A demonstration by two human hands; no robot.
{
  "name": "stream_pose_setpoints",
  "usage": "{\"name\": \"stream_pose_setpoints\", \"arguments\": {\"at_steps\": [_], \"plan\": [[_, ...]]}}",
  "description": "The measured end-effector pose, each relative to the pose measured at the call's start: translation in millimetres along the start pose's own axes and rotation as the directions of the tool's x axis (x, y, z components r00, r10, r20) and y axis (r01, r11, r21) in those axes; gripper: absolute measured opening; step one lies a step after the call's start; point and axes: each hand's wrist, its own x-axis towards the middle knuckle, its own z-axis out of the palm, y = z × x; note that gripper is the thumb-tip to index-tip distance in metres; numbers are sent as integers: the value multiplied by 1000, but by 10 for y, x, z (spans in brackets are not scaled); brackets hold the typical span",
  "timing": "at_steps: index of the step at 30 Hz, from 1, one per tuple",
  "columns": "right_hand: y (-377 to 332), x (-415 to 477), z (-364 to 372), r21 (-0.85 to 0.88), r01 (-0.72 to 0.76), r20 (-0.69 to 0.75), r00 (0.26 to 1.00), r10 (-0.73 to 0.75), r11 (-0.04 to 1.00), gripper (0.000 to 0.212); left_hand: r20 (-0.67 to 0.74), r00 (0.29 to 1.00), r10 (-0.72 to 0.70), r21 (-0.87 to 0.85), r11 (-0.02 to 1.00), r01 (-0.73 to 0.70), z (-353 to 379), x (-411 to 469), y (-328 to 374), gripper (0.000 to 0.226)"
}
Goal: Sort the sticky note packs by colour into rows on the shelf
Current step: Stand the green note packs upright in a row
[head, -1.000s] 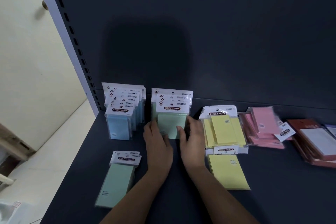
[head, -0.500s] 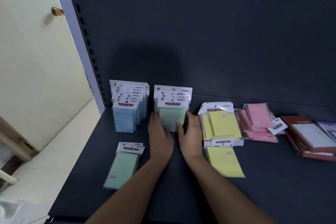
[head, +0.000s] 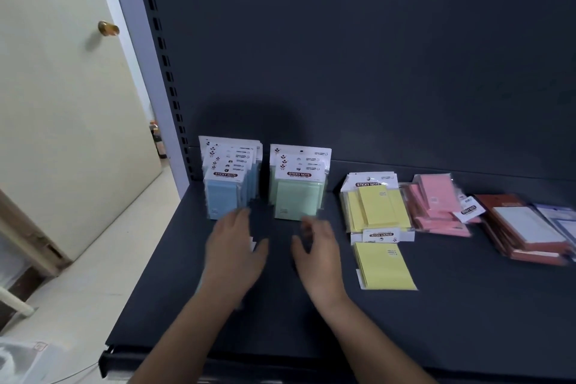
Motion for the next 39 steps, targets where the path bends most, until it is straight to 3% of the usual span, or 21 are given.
{"name": "stream_pose_setpoints", "arguments": {"at_steps": [2, 4, 10, 16, 19, 21, 26, 30, 34, 39], "plan": [[-77, -100, 13, -81, -38, 229, 972, 55, 996, 21, 59, 988, -140, 187, 974, 127, -130, -101, -288, 47], [-158, -183, 55, -181, -41, 391, 914, 110, 983, 27, 114, 958, -262, 234, 944, 230, -248, -205, -478, 43], [-379, -299, 248, -221, -73, 499, 849, 177, 973, 41, 174, 941, -291, 77, 956, 282, -231, -266, -580, 36], [-372, -288, 303, -181, -121, 435, 880, 190, 976, 34, 169, 947, -272, -224, 926, 305, -65, -266, -552, 27], [-304, -272, 301, 73, -228, 361, 914, 187, 971, 36, 129, 968, -214, -448, 859, 249, -28, -319, -379, 22], [-257, -264, 260, 240, -265, 299, 936, 189, 934, 37, 57, 983, -172, -497, 850, 177, 15, -319, -280, 28], [-157, -165, 68, 367, -149, 133, 985, 106, 918, 44, -85, 996, -31, -475, 880, -13, 194, -202, -115, 39], [-47, -31, -53, 291, -18, -1, 1000, 20, 957, 55, -151, 983, 105, -411, 898, -159, 364, -19, 2, 40], [114, 124, -45, 226, 45, -108, 994, -20, 973, 46, -171, 961, 218, -356, 895, -267, 509, 155, 81, 45], [222, 304, 49, 189, 81, -150, 987, -53, 979, 47, -206, 951, 231, -349, 890, -292, 646, 307, 85, 64]]}}
